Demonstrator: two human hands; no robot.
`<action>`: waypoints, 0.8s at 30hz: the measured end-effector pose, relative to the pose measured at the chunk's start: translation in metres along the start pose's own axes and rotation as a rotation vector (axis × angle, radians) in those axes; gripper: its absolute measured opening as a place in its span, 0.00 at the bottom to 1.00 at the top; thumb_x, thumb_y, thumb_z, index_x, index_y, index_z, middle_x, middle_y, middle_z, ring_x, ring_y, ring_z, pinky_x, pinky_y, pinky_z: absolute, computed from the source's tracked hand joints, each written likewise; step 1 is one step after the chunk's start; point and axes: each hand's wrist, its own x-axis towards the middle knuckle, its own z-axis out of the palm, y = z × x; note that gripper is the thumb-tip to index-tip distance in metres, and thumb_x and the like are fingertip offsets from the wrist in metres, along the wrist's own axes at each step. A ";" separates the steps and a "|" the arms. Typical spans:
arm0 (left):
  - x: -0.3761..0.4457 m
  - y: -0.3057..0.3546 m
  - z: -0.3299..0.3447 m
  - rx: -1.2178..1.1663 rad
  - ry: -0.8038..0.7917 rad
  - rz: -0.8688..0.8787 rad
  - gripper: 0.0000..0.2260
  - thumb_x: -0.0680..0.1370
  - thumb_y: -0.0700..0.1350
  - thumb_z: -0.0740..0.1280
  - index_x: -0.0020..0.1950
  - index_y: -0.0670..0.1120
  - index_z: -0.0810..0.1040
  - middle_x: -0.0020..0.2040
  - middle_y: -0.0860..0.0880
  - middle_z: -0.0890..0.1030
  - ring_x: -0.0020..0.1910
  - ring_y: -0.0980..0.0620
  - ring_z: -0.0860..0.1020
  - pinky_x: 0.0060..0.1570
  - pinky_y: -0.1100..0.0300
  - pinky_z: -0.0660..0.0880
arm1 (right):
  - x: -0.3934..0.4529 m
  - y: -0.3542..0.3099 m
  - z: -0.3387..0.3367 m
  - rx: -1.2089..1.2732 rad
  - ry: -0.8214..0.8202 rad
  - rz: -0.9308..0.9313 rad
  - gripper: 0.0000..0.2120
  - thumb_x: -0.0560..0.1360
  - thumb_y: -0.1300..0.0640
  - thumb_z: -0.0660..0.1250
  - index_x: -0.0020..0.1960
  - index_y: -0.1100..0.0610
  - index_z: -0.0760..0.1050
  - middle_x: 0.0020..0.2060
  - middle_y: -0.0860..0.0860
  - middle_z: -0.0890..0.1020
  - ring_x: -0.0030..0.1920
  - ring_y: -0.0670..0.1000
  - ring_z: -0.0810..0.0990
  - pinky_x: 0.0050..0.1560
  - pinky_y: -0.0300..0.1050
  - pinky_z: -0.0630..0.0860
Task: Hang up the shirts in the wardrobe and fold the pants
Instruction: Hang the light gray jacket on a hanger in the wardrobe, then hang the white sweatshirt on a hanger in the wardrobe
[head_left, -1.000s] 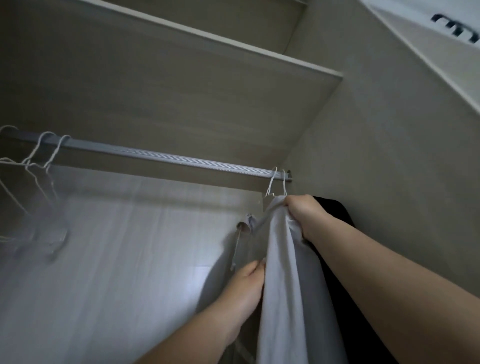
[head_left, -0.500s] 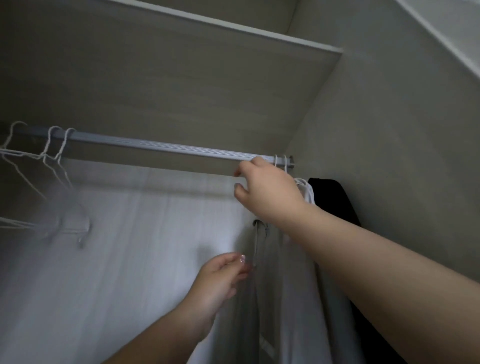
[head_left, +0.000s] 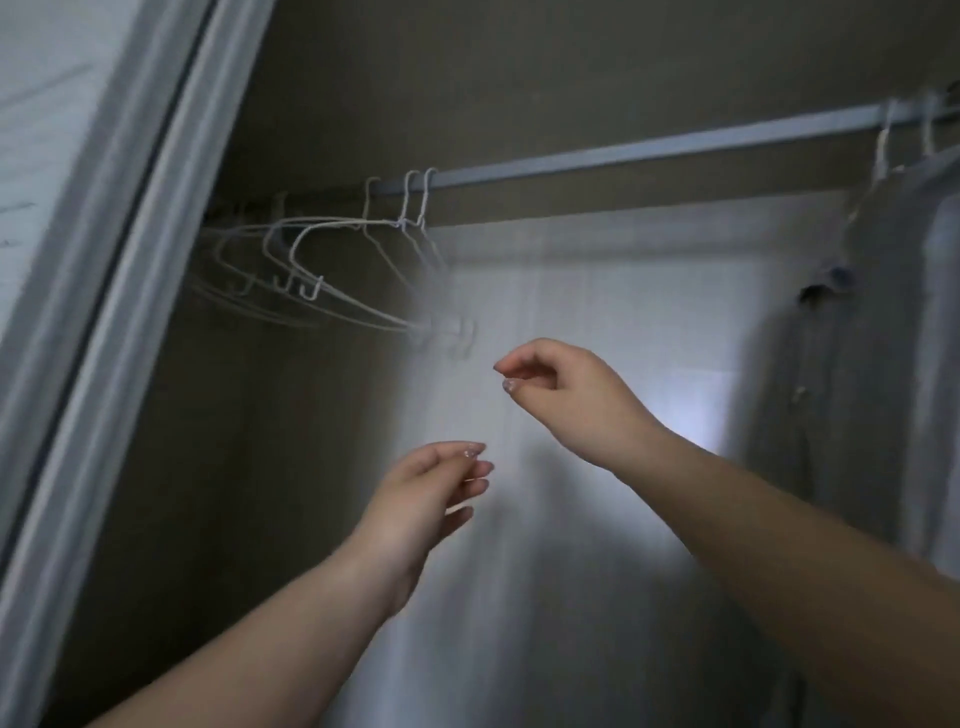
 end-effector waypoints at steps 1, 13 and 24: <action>-0.008 0.003 -0.013 0.015 0.028 0.000 0.05 0.78 0.45 0.66 0.46 0.49 0.82 0.39 0.53 0.84 0.37 0.59 0.81 0.42 0.62 0.75 | -0.007 -0.002 0.014 0.061 -0.025 -0.006 0.06 0.76 0.58 0.66 0.49 0.48 0.77 0.45 0.44 0.82 0.48 0.42 0.80 0.48 0.35 0.74; -0.196 0.115 -0.157 0.396 0.319 0.098 0.05 0.77 0.48 0.67 0.47 0.50 0.82 0.43 0.52 0.85 0.44 0.57 0.82 0.50 0.59 0.76 | -0.094 -0.112 0.147 0.728 -0.334 -0.047 0.10 0.75 0.62 0.67 0.46 0.47 0.79 0.47 0.47 0.83 0.51 0.45 0.82 0.55 0.42 0.77; -0.502 0.233 -0.240 0.653 0.940 0.063 0.03 0.77 0.44 0.67 0.47 0.48 0.81 0.39 0.54 0.85 0.40 0.60 0.82 0.44 0.63 0.76 | -0.235 -0.378 0.228 1.124 -0.801 -0.266 0.10 0.75 0.63 0.67 0.48 0.48 0.78 0.49 0.47 0.83 0.51 0.44 0.81 0.53 0.41 0.76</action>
